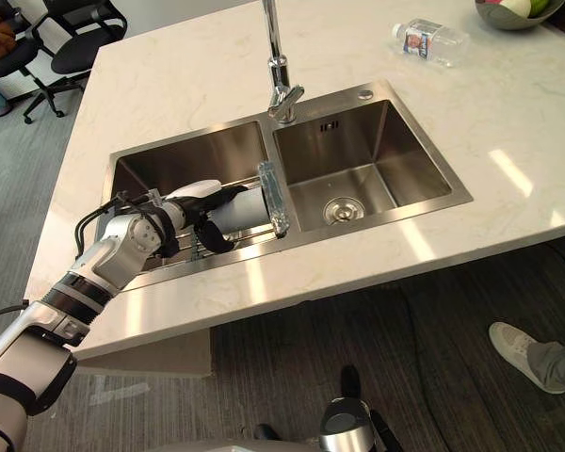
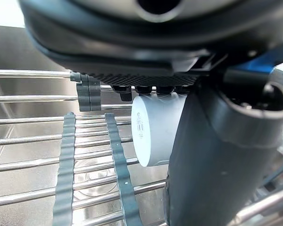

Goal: Walk over to the sink, pick up the cup, carry it to the dishwasher, place the cup inside the dishwasher, then close the dishwasher door

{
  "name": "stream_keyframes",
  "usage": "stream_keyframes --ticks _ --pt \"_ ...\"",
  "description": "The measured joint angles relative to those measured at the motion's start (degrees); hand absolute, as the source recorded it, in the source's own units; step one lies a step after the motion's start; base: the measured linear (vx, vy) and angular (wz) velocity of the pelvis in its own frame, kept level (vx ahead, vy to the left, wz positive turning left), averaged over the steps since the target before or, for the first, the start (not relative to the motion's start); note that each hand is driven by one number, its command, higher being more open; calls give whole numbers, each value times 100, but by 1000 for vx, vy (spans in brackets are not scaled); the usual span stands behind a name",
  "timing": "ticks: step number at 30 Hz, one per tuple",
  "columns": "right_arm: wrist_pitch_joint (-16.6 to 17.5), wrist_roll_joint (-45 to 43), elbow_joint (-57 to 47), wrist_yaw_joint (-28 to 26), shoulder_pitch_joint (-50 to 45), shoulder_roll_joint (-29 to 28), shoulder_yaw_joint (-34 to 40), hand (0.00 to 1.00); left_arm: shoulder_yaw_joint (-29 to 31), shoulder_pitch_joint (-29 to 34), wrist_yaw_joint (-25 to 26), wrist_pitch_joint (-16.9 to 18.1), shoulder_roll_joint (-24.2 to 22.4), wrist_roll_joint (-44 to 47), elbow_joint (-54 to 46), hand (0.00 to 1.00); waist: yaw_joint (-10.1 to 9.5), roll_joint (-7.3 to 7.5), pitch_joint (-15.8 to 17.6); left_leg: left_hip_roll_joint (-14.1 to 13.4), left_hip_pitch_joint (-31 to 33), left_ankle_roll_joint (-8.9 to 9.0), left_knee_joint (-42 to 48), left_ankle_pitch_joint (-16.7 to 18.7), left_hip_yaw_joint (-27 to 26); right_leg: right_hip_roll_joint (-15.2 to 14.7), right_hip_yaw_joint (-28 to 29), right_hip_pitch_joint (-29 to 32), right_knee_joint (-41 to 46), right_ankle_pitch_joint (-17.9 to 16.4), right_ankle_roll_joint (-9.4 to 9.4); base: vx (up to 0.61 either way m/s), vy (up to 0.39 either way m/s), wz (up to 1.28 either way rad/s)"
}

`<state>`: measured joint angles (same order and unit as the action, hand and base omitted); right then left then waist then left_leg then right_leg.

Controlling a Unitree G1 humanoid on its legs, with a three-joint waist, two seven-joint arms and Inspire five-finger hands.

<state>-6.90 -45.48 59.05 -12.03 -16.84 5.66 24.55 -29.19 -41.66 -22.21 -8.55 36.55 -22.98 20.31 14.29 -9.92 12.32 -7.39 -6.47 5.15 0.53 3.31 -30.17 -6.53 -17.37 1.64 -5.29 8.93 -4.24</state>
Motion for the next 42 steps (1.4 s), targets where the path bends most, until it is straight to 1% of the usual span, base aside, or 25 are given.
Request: stream_keyframes --ticks 4,10,13,17,19,22,28,29,32,35,36,38,40,41,42 --pt "0 0 -15 2 1 29 -14 100 58 1 73 -266 0 181 12 100 59 -57 41 0 -1 12 11 20 -25 17 88 46 0 1 2 -29 -2 -10" --pt "-1 0 -14 9 2 31 -14 100 223 2 -43 -492 -8 162 28 100 62 -84 137 -34 -16 32 85 62 -24 52 204 76 0 13 22 -32 -10 -11" --pt "-3 2 -16 13 4 30 -15 100 361 -49 -291 -656 -85 19 85 100 67 -83 177 -62 -15 38 153 99 -26 55 226 72 -1 -28 30 -56 -8 -5" --pt "-39 3 -40 68 4 34 -19 100 646 -221 -1054 -878 -340 -674 231 100 79 -67 193 -120 -17 55 180 112 -31 63 227 68 -1 -51 62 -33 -9 -1" --pt "-39 5 -81 79 3 38 -19 100 690 -246 -1201 -927 -399 -896 232 100 81 -93 197 -140 -26 67 192 119 -37 86 227 59 -1 -58 74 0 0 0" --pt "-39 10 -117 83 3 70 -30 100 696 -259 -1286 -967 -467 -1217 231 100 90 -157 210 -184 -32 81 209 124 -42 143 228 52 -1 -73 94 -15 -35 -2" --pt "-25 15 -142 79 3 98 -93 100 699 -247 -1193 -997 -536 -1312 273 100 89 -166 214 -221 -30 104 217 117 -37 149 200 44 -1 -88 116 0 0 0" --pt "-18 15 -144 79 3 102 -105 100 699 -246 -1183 -998 -547 -1313 277 0 88 -166 214 -222 -30 105 217 117 -33 147 192 40 -1 -88 116 0 0 0" --pt "27 14 -174 79 3 112 -137 100 700 -247 -1133 -989 -571 -1316 284 0 88 -167 215 -221 -29 106 215 118 -19 144 172 32 -1 -89 117 -7 2 1" --pt "50 10 -214 80 3 128 -197 100 690 -236 -821 -935 -638 -1375 374 0 91 -174 220 -224 -24 108 211 117 -12 145 160 34 -1 -95 121 0 0 0" --pt "74 8 -238 79 3 158 -253 100 690 -239 -636 -915 -657 -1376 497 0 107 -177 231 -229 -21 111 208 118 -13 149 156 38 -1 -102 120 0 0 0" --pt "101 8 -277 79 3 162 -269 100 691 -238 -507 -905 -651 -1367 563 0 139 -200 265 -238 -18 116 202 120 -12 157 148 41 0 -116 125 0 0 0" --pt "122 6 -272 83 3 162 -274 100 674 -221 -378 -757 -612 -1359 568 0 137 -226 273 -254 -17 123 202 124 -7 174 139 39 0 -117 108 0 0 0" --pt "145 4 -270 85 3 164 -293 100 670 -149 -153 -547 -583 -1170 625 0 126 -238 271 -264 -18 127 202 126 -4 189 135 33 1 -97 94 0 0 0" --pt "148 4 -266 86 3 166 -302 100 669 -121 -63 -491 -571 -1101 638 0 120 -238 272 -264 -17 128 202 127 0 193 133 30 1 -91 102 0 0 0"
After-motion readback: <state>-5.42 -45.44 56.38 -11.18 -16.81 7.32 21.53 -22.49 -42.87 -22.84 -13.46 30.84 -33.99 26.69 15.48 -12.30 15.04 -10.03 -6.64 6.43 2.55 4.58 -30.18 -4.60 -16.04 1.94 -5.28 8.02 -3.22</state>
